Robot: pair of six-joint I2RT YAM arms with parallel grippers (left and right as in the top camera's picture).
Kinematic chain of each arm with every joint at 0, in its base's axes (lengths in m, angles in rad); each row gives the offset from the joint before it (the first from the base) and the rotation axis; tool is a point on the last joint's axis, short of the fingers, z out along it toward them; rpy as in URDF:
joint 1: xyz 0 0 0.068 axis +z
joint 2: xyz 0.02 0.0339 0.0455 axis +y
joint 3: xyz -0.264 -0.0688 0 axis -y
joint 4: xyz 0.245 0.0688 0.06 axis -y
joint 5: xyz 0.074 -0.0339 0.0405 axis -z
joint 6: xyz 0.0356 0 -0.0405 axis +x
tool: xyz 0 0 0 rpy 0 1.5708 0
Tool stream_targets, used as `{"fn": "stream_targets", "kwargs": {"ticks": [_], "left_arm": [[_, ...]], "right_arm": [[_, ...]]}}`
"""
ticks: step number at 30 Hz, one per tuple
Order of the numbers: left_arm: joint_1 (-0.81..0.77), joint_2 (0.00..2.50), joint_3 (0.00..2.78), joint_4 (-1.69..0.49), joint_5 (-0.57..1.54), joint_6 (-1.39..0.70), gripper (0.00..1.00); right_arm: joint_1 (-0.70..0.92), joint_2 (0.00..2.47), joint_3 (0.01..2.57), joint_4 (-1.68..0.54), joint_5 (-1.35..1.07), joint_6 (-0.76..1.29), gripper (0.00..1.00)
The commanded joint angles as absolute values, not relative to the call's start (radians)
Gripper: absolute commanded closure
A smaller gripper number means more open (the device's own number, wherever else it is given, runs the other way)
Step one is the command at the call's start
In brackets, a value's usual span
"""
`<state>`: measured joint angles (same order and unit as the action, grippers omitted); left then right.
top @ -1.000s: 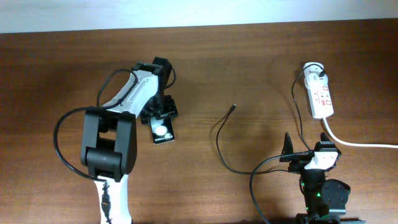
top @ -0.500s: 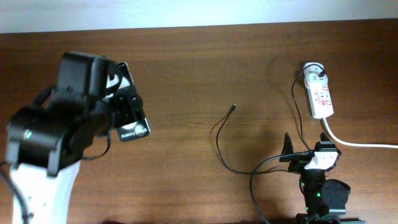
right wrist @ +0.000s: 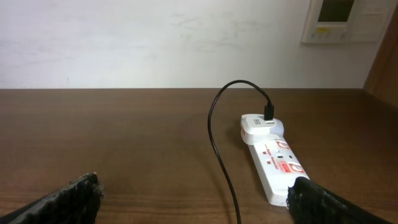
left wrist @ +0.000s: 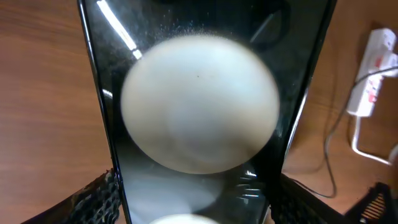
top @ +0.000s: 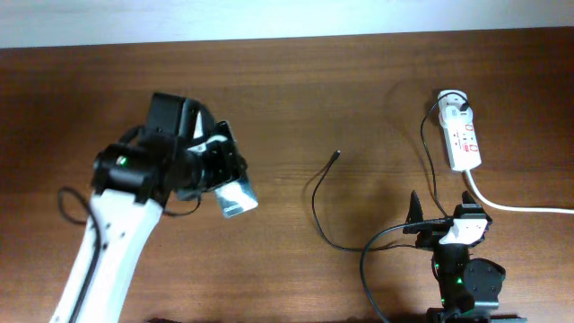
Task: Plug charger to phone and switch on socket
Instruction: 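Lift the phone with the left gripper and turn it upright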
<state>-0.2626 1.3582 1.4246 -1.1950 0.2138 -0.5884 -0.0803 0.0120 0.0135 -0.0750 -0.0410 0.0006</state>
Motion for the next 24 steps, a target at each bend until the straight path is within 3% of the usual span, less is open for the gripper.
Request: {"fn": "stream_targets", "kwargs": {"ticks": [1, 8, 12, 24], "left_arm": [[-0.266, 1.498, 1.420, -1.145, 0.421, -0.595, 0.37], [-0.204, 1.734, 1.420, -1.099, 0.949, -0.602, 0.36], [-0.133, 1.734, 1.420, -1.054, 1.113, -0.641, 0.37], [-0.023, 1.734, 1.420, -1.055, 1.236, -0.636, 0.36]], "right_arm": [[-0.072, 0.006, 0.006, -0.078, -0.032, 0.004, 0.01], [-0.072, 0.006, 0.006, -0.078, -0.033, 0.004, 0.01], [-0.072, 0.006, 0.006, -0.078, -0.032, 0.004, 0.01], [-0.072, 0.006, 0.006, -0.078, -0.032, 0.004, 0.01]]}}
